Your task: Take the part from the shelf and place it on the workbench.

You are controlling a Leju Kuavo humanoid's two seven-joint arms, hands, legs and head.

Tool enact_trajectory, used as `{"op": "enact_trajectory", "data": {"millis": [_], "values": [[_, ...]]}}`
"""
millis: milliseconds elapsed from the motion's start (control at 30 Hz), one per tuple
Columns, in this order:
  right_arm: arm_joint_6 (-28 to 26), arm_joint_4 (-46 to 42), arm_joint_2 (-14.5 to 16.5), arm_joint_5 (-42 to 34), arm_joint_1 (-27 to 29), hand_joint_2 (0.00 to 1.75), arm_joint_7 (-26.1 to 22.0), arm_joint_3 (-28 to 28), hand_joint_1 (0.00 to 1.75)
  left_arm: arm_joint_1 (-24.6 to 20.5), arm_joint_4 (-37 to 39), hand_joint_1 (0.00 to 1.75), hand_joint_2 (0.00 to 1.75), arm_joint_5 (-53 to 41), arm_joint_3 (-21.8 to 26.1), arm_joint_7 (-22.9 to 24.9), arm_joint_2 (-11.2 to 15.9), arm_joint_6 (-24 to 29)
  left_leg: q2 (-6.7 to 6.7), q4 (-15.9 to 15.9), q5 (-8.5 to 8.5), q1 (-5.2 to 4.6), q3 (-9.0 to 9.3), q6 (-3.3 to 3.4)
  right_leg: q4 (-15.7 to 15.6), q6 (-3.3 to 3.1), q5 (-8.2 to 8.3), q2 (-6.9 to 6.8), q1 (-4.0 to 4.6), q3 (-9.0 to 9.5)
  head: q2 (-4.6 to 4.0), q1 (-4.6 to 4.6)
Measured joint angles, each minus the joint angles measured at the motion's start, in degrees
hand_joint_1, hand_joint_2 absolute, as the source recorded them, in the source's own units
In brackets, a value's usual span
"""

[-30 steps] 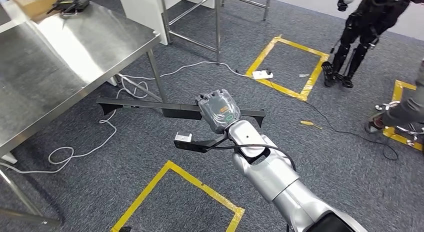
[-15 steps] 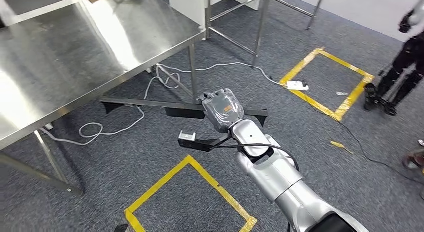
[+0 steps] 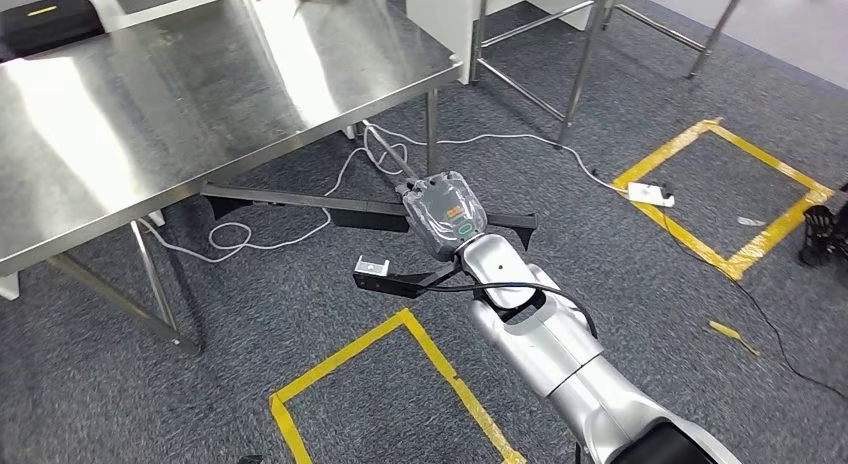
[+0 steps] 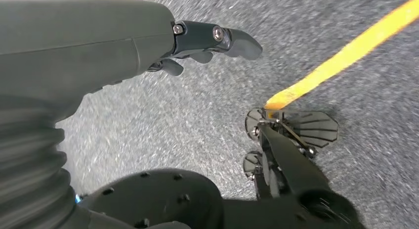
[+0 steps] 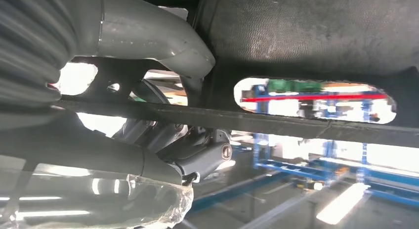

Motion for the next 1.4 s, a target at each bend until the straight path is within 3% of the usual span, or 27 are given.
{"op": "enact_trajectory", "data": {"millis": [33,67,133,200,267,300,367,433,500,533,567,633,667,733,767,800,833,867,933,1000,1033,1067,1133,1200,1300,1367,1400], "values": [[0.1,0.0,-0.1,0.1,-0.3,1.75,0.0,-0.2,1.75,0.1,0.0,0.00,1.75,0.0,0.0,0.0,0.0,0.0,0.09,-0.4,0.64,-0.01,0.23,0.11,0.0,-0.07,-0.06,-0.70,0.22,0.00,0.00,-0.02],[0.2,0.0,-0.1,0.1,-0.9,1.75,0.0,-0.4,1.75,0.1,0.0,0.00,1.75,-0.1,0.0,0.0,0.0,0.0,0.37,-2.9,2.12,-0.08,1.68,0.34,0.0,-0.12,-0.11,-1.36,0.40,0.02,0.00,-0.01],[0.7,0.0,-0.3,0.1,-2.8,1.75,-0.1,-0.9,1.75,0.1,0.0,0.00,1.75,-0.1,0.2,0.0,0.0,0.0,2.83,-10.7,5.02,-0.67,6.15,1.25,0.0,0.00,-0.28,-2.52,0.87,0.10,0.00,0.01],[1.1,0.0,-0.5,0.1,-4.6,1.75,-0.1,-1.5,1.75,-0.1,0.0,0.00,1.75,-0.2,0.2,-0.1,0.1,0.1,4.57,-15.0,5.95,-1.40,8.44,2.22,0.0,0.36,-0.51,-3.59,1.28,0.17,0.00,0.03],[1.1,0.1,-0.6,0.1,-5.7,1.75,-0.2,-1.8,1.75,-0.1,0.0,0.00,1.75,-0.2,0.3,-0.1,0.1,0.1,3.46,-15.5,5.99,-1.71,8.40,2.92,-0.1,0.76,-0.68,-4.86,1.47,0.39,0.00,0.01],[1.1,0.1,-0.7,0.2,-6.0,1.75,-0.2,-1.8,1.75,-0.1,0.0,0.00,1.75,-0.2,0.3,-0.1,0.0,0.2,2.75,-16.0,6.24,-1.55,8.65,3.26,0.1,1.01,-0.90,-4.85,1.51,0.34,0.00,0.04],[1.1,0.1,-0.9,0.3,-6.5,1.75,-0.2,-1.9,1.75,-0.2,0.0,0.00,1.75,-0.4,0.3,-0.2,-0.1,0.2,1.36,-17.0,6.87,-1.14,9.26,3.95,3.0,1.14,-2.41,-2.45,1.41,-0.96,0.00,0.08],[1.1,0.2,-1.6,0.3,-6.6,1.75,-0.2,-2.1,1.75,-0.5,0.0,0.00,1.75,-0.7,0.3,-0.4,-0.2,0.2,-0.19,-17.4,7.21,-0.89,9.39,4.28,10.3,0.90,-5.38,0.87,0.86,-4.57,0.00,0.17],[1.1,0.4,-2.3,0.3,-6.3,1.75,0.0,-2.3,1.75,-0.7,0.0,0.00,1.75,-1.0,0.3,-0.4,-0.2,0.2,-2.13,-17.4,7.28,-0.82,9.33,4.23,16.7,1.26,-7.29,1.98,0.27,-7.88,0.00,0.22],[1.1,0.5,-2.6,0.3,-6.1,1.75,0.1,-2.3,1.75,-0.6,0.0,0.00,1.75,-1.2,0.3,-0.4,-0.2,0.2,-3.10,-17.4,7.31,-0.75,9.32,4.14,16.9,1.82,-6.96,2.13,-0.04,-8.21,0.00,0.23],[1.1,0.6,-2.9,0.3,-6.0,1.75,0.2,-2.4,1.75,-0.6,0.0,0.00,1.75,-1.3,0.3,-0.3,-0.2,0.2,-4.01,-17.3,7.34,-0.66,9.32,3.96,14.8,2.55,-5.76,2.31,-0.42,-7.39,0.00,0.22],[1.1,0.6,-3.2,0.4,-6.0,1.75,0.4,-2.5,1.75,-0.6,0.0,0.00,1.75,-1.5,0.3,-0.3,-0.2,0.2,-5.58,-17.0,7.28,-0.53,9.14,3.30,6.7,4.06,-2.40,4.00,-1.39,-3.82,0.00,0.28],[1.0,0.7,-3.3,0.4,-6.0,1.75,0.5,-2.6,1.75,-0.7,0.0,0.00,1.75,-1.6,0.3,-0.2,-0.1,0.3,-6.25,-16.8,7.21,-0.53,8.93,2.84,3.4,4.29,-1.14,4.96,-1.75,-2.29,0.00,0.26],[1.0,0.7,-3.4,0.5,-5.9,1.75,0.6,-2.7,1.75,-0.7,0.0,0.00,1.75,-1.8,0.3,-0.2,0.0,0.4,-7.44,-16.6,7.21,-0.44,8.41,1.99,0.6,3.78,-0.16,5.83,-1.81,-0.95,0.00,0.24],[0.9,0.7,-3.4,0.6,-5.8,1.75,0.6,-2.7,1.75,-0.6,0.0,0.00,1.75,-1.9,0.3,-0.2,0.0,0.5,-7.98,-16.6,7.30,-0.21,8.22,1.64,0.7,3.19,-0.02,5.25,-1.67,-0.89,0.00,0.15],[0.9,0.8,-3.4,0.7,-5.7,1.75,0.6,-2.7,1.75,-0.5,0.0,0.00,1.75,-1.9,0.3,-0.1,0.0,0.6,-7.77,-16.4,7.27,0.01,7.99,1.36,0.6,2.75,0.08,4.68,-1.63,-0.82,0.00,0.13],[0.9,0.8,-3.3,0.7,-5.7,1.75,0.6,-2.7,1.75,-0.4,0.0,0.00,1.75,-2.0,0.3,-0.1,0.1,0.7,-6.56,-15.7,6.85,0.07,7.58,1.13,0.5,2.28,0.18,4.14,-1.61,-0.72,0.00,0.05],[0.9,0.8,-3.2,0.8,-5.7,1.75,0.6,-2.7,1.75,-0.3,0.0,0.00,1.75,-2.0,0.3,-0.1,0.1,0.7,-4.74,-13.9,5.81,0.06,6.72,0.97,0.4,1.80,0.23,3.57,-1.57,-0.59,0.00,-0.06],[0.9,0.8,-3.2,0.8,-5.7,1.75,0.6,-2.7,1.75,-0.5,0.0,0.00,1.75,-2.0,0.3,-0.1,0.1,0.7,-1.00,-7.0,2.41,-0.08,3.48,0.80,0.4,0.97,0.07,2.30,-1.12,-0.32,0.00,-0.21],[0.9,0.9,-3.4,0.8,-5.4,1.75,0.6,-2.7,1.75,-0.6,0.0,0.00,1.75,-2.0,0.3,-0.1,0.0,0.7,-0.02,-0.2,-0.01,-0.04,-0.09,0.79,0.4,0.49,-0.22,0.80,-0.55,-0.15,0.00,-0.19],[0.9,0.9,-3.4,0.8,-5.3,1.75,0.6,-2.7,1.75,-0.6,0.0,0.00,1.75,-2.0,0.3,-0.1,0.0,0.7,0.06,0.8,0.14,-0.05,-0.73,0.89,0.4,0.31,-0.35,0.08,-0.34,-0.10,0.00,-0.20],[0.9,0.9,-3.4,0.9,-5.2,1.75,0.6,-2.7,1.75,-0.6,0.0,0.00,1.75,-2.0,0.3,-0.1,0.1,0.7,0.14,-0.5,1.31,-0.08,-0.18,1.07,0.4,0.23,-0.49,-0.48,-0.15,-0.01,0.00,-0.20],[0.9,0.9,-3.5,0.9,-5.2,1.75,0.6,-2.8,1.75,-0.6,0.0,0.00,1.75,-2.0,0.3,-0.1,0.1,0.7,0.90,-8.0,4.84,-0.34,3.77,1.80,0.4,0.29,-0.81,-1.31,0.12,0.27,0.00,-0.21],[0.9,0.9,-3.5,0.9,-5.3,1.75,0.6,-2.9,1.75,-0.7,0.0,0.00,1.75,-2.2,0.3,-0.3,0.3,0.6,1.81,-13.9,6.45,-0.91,7.15,2.46,0.4,0.66,-1.15,-1.94,0.56,0.39,0.00,-0.16],[0.9,0.9,-3.4,0.9,-5.4,1.75,0.6,-3.0,1.75,-0.7,0.0,0.00,1.75,-2.3,0.3,-0.5,0.4,0.7,1.60,-15.6,6.37,-1.30,8.00,2.99,0.3,1.29,-1.42,-2.58,0.79,0.41,0.00,-0.13],[1.0,0.9,-3.3,0.9,-5.5,1.75,0.6,-3.1,1.75,-0.8,-0.1,0.00,1.75,-2.2,0.3,-0.6,0.5,0.8,1.15,-16.6,6.70,-1.01,8.68,3.47,2.0,1.56,-2.34,-1.12,0.72,-0.33,0.00,-0.06],[1.0,0.9,-3.3,0.9,-5.7,1.75,0.7,-3.1,1.75,-0.9,-0.1,0.00,1.75,-2.1,0.4,-0.7,0.5,0.8,0.94,-17.0,6.87,-0.82,9.03,3.67,4.7,1.52,-3.46,0.05,0.61,-1.64,0.00,0.00]]}}
